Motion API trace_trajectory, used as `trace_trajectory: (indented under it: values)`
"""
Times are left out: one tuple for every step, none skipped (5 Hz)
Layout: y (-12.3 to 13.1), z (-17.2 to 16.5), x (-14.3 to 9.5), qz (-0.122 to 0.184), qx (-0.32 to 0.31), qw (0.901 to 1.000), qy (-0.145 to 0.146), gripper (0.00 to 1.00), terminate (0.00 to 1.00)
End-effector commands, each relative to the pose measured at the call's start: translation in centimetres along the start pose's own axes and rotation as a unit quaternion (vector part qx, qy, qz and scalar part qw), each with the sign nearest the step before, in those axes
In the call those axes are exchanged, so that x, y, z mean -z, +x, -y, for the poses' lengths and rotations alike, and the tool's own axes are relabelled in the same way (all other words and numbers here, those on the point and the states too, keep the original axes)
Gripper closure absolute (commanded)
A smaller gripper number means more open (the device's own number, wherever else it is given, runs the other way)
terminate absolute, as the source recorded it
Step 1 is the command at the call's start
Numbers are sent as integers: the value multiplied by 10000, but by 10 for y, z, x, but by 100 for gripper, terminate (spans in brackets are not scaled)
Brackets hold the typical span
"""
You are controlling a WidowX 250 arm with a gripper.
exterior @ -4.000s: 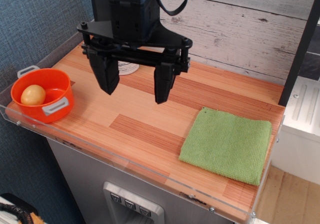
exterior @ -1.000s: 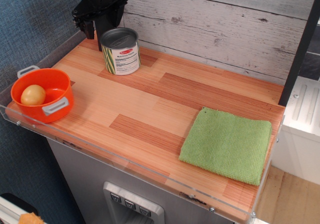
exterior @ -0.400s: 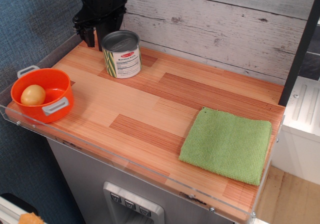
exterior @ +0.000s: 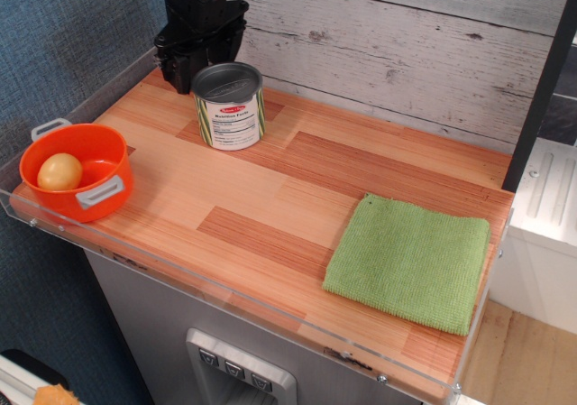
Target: Move the can to just in front of and to the left of the green towel.
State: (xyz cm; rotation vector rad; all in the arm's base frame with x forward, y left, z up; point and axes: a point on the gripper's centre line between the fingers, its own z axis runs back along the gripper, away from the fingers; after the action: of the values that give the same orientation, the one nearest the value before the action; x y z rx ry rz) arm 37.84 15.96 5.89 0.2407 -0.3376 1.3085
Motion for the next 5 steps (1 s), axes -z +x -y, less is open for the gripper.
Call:
trace_trajectory:
  values:
    - [-4, 5, -23, -9, -319, 9992, -242, 100, 0]
    - [-10, 6, -25, -106, -563, 9980, -282, 100, 0]
    - [-21, 10, -27, -222, -750, 9966, -253, 100, 0]
    - [-34, 14, -31, -348, -769, 9963, -184, 100, 0]
    - [-43, 14, -34, -426, -701, 9965, -187, 100, 0]
